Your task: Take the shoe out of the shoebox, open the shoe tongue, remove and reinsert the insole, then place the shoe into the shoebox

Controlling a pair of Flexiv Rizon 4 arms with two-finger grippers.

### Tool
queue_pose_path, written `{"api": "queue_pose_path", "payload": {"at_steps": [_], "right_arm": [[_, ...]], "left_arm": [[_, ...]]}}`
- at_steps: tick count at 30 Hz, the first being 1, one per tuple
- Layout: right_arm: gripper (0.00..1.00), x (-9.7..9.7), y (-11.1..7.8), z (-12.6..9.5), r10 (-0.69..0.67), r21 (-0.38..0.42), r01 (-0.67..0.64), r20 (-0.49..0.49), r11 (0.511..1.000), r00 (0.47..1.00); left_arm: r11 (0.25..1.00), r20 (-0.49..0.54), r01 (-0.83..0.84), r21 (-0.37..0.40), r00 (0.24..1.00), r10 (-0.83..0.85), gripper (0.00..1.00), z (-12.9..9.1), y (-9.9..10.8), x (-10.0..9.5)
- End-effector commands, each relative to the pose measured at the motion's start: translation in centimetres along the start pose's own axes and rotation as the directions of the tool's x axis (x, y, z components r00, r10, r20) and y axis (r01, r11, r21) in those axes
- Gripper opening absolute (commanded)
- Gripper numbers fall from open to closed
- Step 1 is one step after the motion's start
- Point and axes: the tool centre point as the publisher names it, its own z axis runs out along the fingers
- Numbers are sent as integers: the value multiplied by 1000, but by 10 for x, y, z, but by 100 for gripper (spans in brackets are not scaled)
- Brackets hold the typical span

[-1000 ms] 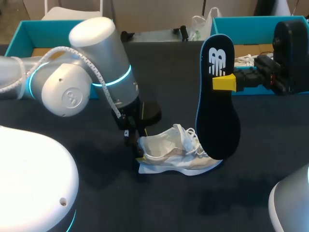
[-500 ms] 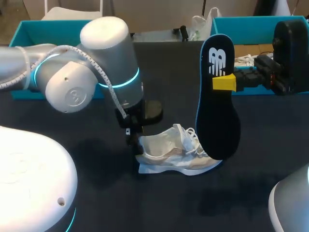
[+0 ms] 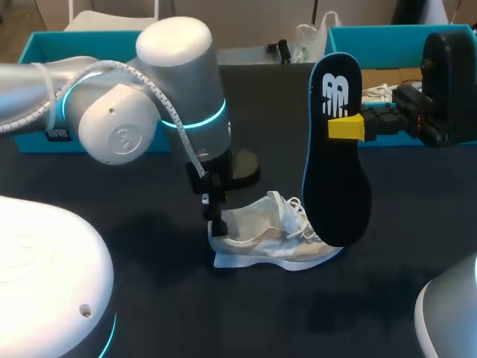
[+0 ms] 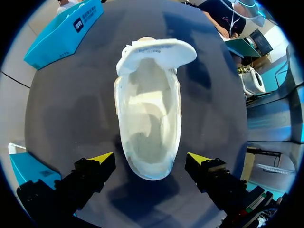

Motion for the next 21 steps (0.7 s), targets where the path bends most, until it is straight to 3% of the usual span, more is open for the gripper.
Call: {"api": "queue_pose_path", "payload": {"at_steps": [1, 5, 11, 16, 21], "right_arm": [[0, -1, 1, 2, 1, 1, -1, 0, 1000, 1000], [0, -1, 1, 2, 1, 1, -1, 0, 1000, 1000], [0, -1, 1, 2, 1, 1, -1, 0, 1000, 1000], [0, -1, 1, 2, 1, 1, -1, 0, 1000, 1000], [0, -1, 1, 2, 1, 1, -1, 0, 1000, 1000]], "left_arm": [[1000, 5, -2, -10, 1000, 2, 100, -4, -14, -3], [1000, 14, -15, 9, 1000, 15, 100, -2, -30, -13], [999, 48, -8, -32, 999, 10, 100, 16, -51, -33], [1000, 51, 5, -30, 999, -3, 100, 33, -60, -45], [1000, 51, 18, -24, 999, -17, 100, 45, -61, -44]]}}
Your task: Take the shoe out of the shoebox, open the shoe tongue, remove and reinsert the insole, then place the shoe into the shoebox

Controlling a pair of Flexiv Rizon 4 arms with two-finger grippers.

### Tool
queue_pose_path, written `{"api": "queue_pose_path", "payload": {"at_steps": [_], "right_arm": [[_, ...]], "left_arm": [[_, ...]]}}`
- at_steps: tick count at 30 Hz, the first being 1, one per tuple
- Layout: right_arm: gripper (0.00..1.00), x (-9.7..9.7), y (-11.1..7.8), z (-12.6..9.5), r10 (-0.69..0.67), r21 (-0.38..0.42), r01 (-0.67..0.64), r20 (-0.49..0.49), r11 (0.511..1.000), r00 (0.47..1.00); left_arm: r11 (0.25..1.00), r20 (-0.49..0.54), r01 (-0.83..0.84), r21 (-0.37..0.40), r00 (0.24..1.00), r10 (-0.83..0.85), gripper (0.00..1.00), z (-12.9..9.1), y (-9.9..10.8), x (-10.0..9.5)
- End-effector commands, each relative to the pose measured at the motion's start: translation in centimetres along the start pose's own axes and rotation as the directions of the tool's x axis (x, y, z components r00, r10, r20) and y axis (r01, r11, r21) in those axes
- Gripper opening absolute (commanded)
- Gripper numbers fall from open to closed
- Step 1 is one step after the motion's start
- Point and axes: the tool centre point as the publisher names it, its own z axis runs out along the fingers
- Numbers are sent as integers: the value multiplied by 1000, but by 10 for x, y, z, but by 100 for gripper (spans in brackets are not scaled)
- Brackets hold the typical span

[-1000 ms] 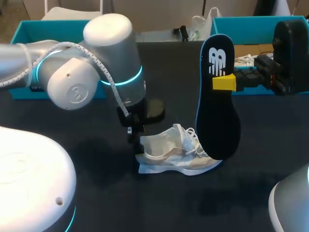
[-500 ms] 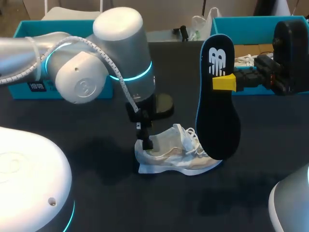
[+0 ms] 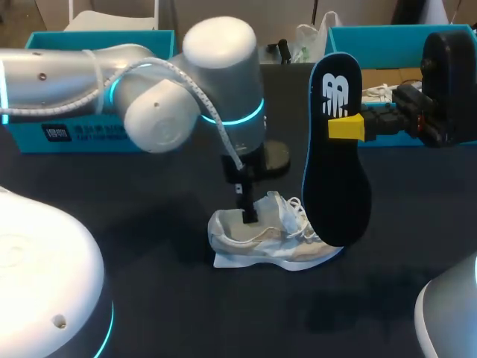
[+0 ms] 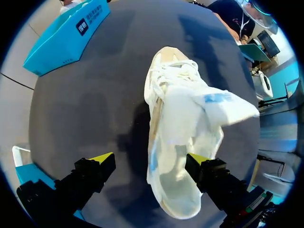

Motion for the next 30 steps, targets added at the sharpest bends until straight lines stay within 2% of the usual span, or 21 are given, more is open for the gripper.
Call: {"api": "queue_pose_path", "payload": {"at_steps": [1, 4, 5, 7, 9, 14, 16, 18, 19, 30], "right_arm": [[0, -1, 1, 2, 1, 1, -1, 0, 1000, 1000], [0, -1, 1, 2, 1, 1, -1, 0, 1000, 1000], [0, -1, 1, 2, 1, 1, -1, 0, 1000, 1000], [0, -1, 1, 2, 1, 1, -1, 0, 1000, 1000], [0, -1, 1, 2, 1, 1, -1, 0, 1000, 1000], [0, -1, 1, 2, 1, 1, -1, 0, 1000, 1000], [0, -1, 1, 2, 1, 1, -1, 0, 1000, 1000], [0, -1, 1, 2, 1, 1, -1, 0, 1000, 1000], [0, -1, 1, 2, 1, 1, -1, 0, 1000, 1000], [0, -1, 1, 2, 1, 1, -1, 0, 1000, 1000]], "left_arm": [[1000, -3, 8, -8, 1000, -8, 100, 21, -9, -2], [1000, -4, 22, -15, 1000, -22, 97, 29, -8, -2], [1000, -5, 22, -16, 1000, -22, 85, 31, -7, -2], [1000, -6, 25, -16, 1000, -25, 85, 34, -6, -1], [999, -4, 30, -23, 1000, -30, 75, 36, -5, 1], [999, -10, 31, -31, 999, -31, 75, 40, -3, 4], [999, -12, 34, -35, 999, -34, 69, 41, -2, 5], [999, -13, 36, -38, 999, -36, 30, 43, -2, 6], [999, -13, 37, -39, 999, -37, 0, 43, -2, 6], [1000, -33, 10, -13, 999, -11, 0, 34, 0, 10]]}}
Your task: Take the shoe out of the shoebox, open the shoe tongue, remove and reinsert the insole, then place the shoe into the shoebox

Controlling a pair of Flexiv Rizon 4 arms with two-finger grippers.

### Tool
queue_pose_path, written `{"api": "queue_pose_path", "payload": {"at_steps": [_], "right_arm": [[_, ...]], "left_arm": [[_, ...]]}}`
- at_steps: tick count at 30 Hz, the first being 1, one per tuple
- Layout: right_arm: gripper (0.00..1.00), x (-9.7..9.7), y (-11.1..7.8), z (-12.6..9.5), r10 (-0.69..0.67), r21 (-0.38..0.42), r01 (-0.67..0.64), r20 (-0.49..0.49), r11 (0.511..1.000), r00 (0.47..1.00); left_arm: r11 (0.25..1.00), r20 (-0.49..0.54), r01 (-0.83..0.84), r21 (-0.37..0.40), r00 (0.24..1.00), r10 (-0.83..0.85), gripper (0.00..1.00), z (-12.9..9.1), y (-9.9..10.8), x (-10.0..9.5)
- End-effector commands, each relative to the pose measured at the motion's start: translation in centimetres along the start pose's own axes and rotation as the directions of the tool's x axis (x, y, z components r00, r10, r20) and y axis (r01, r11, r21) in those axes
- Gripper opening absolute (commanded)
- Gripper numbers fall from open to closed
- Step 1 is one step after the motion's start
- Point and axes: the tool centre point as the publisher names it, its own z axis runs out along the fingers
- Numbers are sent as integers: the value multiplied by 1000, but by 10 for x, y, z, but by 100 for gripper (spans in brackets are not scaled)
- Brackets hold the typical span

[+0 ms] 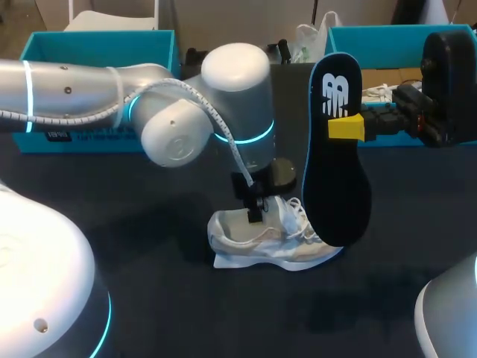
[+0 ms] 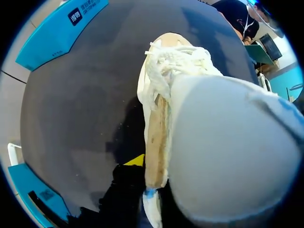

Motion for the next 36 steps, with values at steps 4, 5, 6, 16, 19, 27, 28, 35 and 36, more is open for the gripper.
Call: {"api": "queue_pose_path", "payload": {"at_steps": [4, 5, 6, 16, 19, 27, 28, 35, 36], "right_arm": [[0, -1, 1, 2, 1, 1, -1, 0, 1000, 1000], [0, -1, 1, 2, 1, 1, -1, 0, 1000, 1000], [0, -1, 1, 2, 1, 1, -1, 0, 1000, 1000], [0, -1, 1, 2, 1, 1, -1, 0, 1000, 1000], [0, -1, 1, 2, 1, 1, -1, 0, 1000, 1000], [0, -1, 1, 2, 1, 1, -1, 0, 1000, 1000], [0, -1, 1, 2, 1, 1, -1, 0, 1000, 1000], [0, -1, 1, 2, 1, 1, -1, 0, 1000, 1000], [0, -1, 1, 2, 1, 1, -1, 0, 1000, 1000]], "left_arm": [[997, -26, -77, 22, 997, 78, 0, -11, 2, 2], [995, -32, -100, 29, 994, 101, 0, -13, 1, 2], [993, -37, -116, 34, 992, 117, 0, -16, 0, 3], [915, 2, -401, -29, 916, 402, 0, -45, -3, -3], [844, 13, -535, -25, 844, 535, 0, -57, -3, -7], [555, 68, -832, 8, 554, 830, 0, -87, 0, -17], [518, 75, -855, 4, 517, 853, 0, -89, 0, -18], [354, 85, -935, 25, 355, 931, 0, -94, 2, -13], [354, 85, -935, 25, 355, 931, 0, -94, 2, -13]]}}
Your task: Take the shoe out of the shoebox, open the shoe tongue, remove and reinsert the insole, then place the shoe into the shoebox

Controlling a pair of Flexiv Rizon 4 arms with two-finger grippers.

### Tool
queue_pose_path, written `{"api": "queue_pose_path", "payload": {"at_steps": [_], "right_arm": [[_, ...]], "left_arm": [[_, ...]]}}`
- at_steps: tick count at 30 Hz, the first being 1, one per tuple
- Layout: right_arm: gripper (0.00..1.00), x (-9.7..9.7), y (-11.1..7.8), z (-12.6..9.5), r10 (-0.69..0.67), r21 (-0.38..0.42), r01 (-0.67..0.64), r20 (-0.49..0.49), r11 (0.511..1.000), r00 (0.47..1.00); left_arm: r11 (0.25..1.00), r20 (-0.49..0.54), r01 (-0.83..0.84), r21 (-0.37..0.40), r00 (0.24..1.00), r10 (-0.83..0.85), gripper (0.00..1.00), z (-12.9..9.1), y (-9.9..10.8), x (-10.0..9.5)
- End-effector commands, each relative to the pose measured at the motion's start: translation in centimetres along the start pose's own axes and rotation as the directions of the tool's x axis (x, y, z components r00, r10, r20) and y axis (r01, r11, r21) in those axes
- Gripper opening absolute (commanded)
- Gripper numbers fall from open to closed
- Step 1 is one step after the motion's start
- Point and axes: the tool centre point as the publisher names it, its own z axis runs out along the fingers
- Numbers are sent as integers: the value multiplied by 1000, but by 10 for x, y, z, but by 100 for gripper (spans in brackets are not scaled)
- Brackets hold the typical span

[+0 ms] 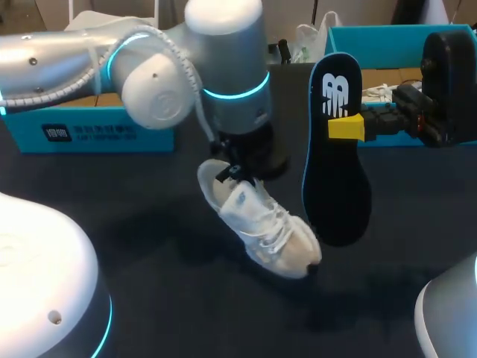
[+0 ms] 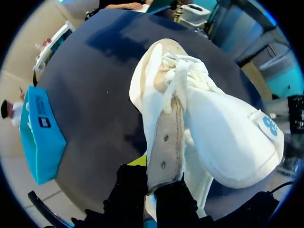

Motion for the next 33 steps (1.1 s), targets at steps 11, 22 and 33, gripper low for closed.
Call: {"api": "queue_pose_path", "payload": {"at_steps": [11, 22, 33], "right_arm": [[0, -1, 1, 2, 1, 1, -1, 0, 1000, 1000], [0, -1, 1, 2, 1, 1, -1, 0, 1000, 1000], [0, -1, 1, 2, 1, 1, -1, 0, 1000, 1000]], "left_arm": [[895, 48, -446, 0, 894, 445, 0, 1, -10, 20], [858, 4, -510, 57, 860, 511, 0, 17, -24, 30], [804, -31, -590, 64, 805, 593, 0, 43, -41, 34]]}}
